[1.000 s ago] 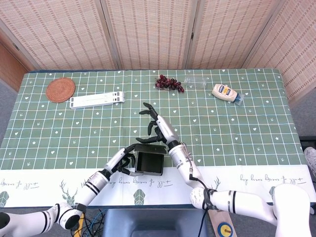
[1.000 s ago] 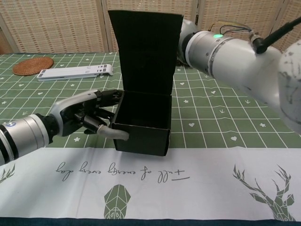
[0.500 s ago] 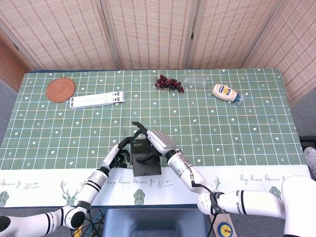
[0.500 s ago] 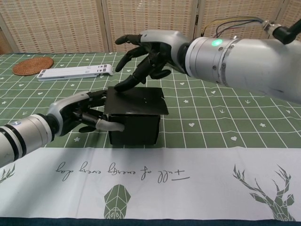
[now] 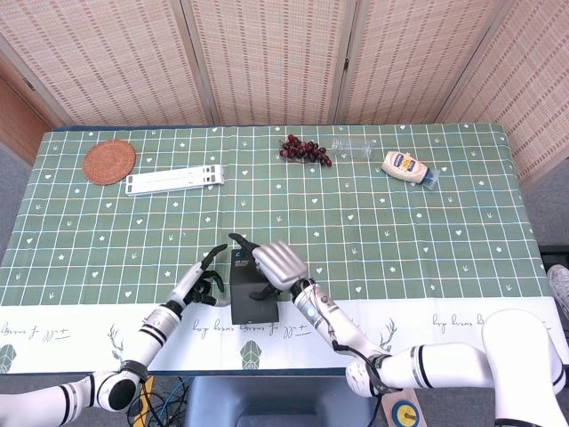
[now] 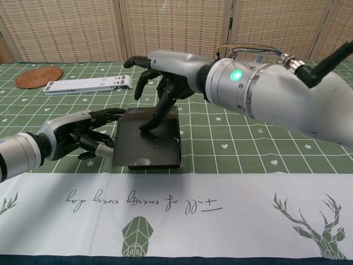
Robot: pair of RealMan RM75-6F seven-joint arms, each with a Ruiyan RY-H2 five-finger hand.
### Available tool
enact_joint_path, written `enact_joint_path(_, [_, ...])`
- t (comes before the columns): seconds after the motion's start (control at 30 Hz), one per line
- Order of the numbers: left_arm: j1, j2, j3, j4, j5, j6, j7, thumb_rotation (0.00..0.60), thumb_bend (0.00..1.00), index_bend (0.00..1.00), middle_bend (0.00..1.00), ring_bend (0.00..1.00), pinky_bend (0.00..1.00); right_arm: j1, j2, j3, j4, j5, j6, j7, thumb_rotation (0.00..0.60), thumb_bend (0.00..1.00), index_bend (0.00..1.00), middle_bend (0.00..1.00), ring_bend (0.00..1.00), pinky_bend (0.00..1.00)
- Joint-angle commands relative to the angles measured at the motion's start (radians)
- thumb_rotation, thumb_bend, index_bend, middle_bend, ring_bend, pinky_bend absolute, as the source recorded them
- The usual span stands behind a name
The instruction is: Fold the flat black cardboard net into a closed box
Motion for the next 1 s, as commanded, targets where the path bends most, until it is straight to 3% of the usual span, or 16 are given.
enact_joint_path(0.03, [0.013,0.026,0.001,-0.006,0.015,0.014,0.007,0.600,0.13,0.00,0.00,0.54,0.90,0.003,0.004,-0.046,-0.009,-0.035,0.042,-0.075,0.600,0.00,0.01,0.29,0.71,1.00])
enact_joint_path(0.3, [0.042,0.093,-0.010,-0.030,0.030,0.043,0.001,0.600,0.13,0.00,0.00,0.54,0.90,-0.009,-0.043,-0.135,0.044,-0.129,0.127,-0.219,0.600,0.08,0.03,0.28,0.71,1.00])
enact_joint_path(0.67, [0.065,0.150,-0.019,-0.074,0.057,0.060,-0.027,0.600,0.13,0.00,0.00,0.53,0.90,-0.048,-0.133,-0.219,0.195,-0.303,0.173,-0.279,0.600,0.21,0.06,0.26,0.72,1.00])
enact_joint_path(1.0, [0.070,0.165,-0.026,-0.083,0.074,0.070,-0.050,0.600,0.13,0.00,0.00,0.53,0.90,-0.079,-0.199,-0.234,0.342,-0.432,0.181,-0.260,0.600,0.32,0.25,0.31,0.74,1.00])
